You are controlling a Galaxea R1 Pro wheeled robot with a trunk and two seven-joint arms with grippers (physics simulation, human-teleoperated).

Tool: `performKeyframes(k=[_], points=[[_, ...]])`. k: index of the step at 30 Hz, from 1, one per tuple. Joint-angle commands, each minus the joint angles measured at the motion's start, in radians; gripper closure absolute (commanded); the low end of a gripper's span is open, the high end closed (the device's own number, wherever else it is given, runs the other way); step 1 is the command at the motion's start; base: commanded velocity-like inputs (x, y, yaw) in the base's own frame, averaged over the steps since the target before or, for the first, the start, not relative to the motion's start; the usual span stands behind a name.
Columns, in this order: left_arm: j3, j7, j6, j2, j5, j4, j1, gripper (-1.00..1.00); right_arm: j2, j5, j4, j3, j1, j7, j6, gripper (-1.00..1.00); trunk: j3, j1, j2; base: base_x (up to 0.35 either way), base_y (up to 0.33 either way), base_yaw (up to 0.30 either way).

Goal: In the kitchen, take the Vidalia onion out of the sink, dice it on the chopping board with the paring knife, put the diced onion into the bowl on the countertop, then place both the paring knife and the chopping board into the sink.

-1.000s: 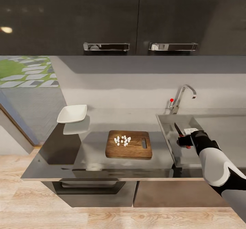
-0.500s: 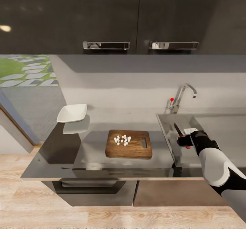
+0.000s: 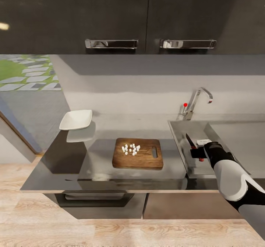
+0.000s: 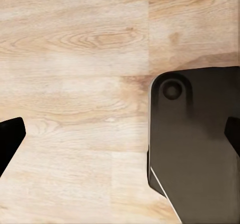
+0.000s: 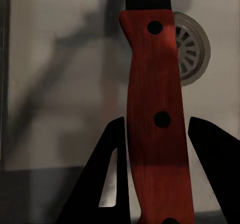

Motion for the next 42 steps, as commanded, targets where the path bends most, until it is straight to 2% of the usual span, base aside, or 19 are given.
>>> performKeyframes(k=[1, 7, 12, 16, 22, 37, 38, 42], points=[[-0.008, 0.004, -0.002, 0.001, 0.010, -0.002, 0.000, -1.00, -0.001, 0.010, 0.002, -0.007, -0.001, 0.009, -0.006, 1.00, -0.003, 0.001, -0.002, 0.000, -0.141, 0.000], [-0.008, 0.004, -0.002, 0.001, 0.010, -0.002, 0.000, -1.00, -0.026, 0.009, 0.066, -0.007, -0.001, 0.009, -0.065, 1.00, -0.013, 0.001, -0.002, 0.000, -0.092, 0.000], [-0.008, 0.004, -0.002, 0.001, 0.010, -0.002, 0.000, -1.00, -0.031, 0.008, 0.080, -0.007, -0.001, 0.009, -0.101, 1.00, -0.021, 0.001, -0.002, 0.000, -0.007, 0.000], [-0.008, 0.004, -0.002, 0.001, 0.010, -0.002, 0.000, -1.00, -0.031, 0.006, 0.095, -0.007, -0.001, 0.009, -0.108, 1.00, -0.027, 0.001, -0.002, 0.000, 0.000, 0.000], [-0.008, 0.004, -0.001, 0.001, 0.010, -0.002, 0.000, -1.00, -0.031, -0.031, 0.101, -0.007, -0.001, 0.009, -0.109, 1.00, -0.037, 0.001, -0.002, 0.161, 0.000, 0.000], [-0.008, 0.004, -0.001, 0.000, 0.010, -0.002, 0.000, -1.00, -0.034, -0.033, 0.102, -0.007, -0.001, 0.009, -0.109, 1.00, -0.061, 0.001, -0.002, 0.031, 0.000, 0.000], [-0.008, 0.004, -0.001, 0.000, 0.010, -0.002, 0.000, -1.00, -0.034, -0.033, 0.102, -0.007, -0.001, 0.009, -0.109, -1.00, -0.063, 0.001, -0.002, 0.000, 0.000, 0.000], [-0.008, 0.004, -0.001, 0.000, 0.010, -0.002, 0.000, -1.00, -0.049, -0.035, 0.100, -0.007, -0.001, 0.009, -0.109, -1.00, -0.068, 0.001, -0.002, 0.000, 0.000, 0.000]])
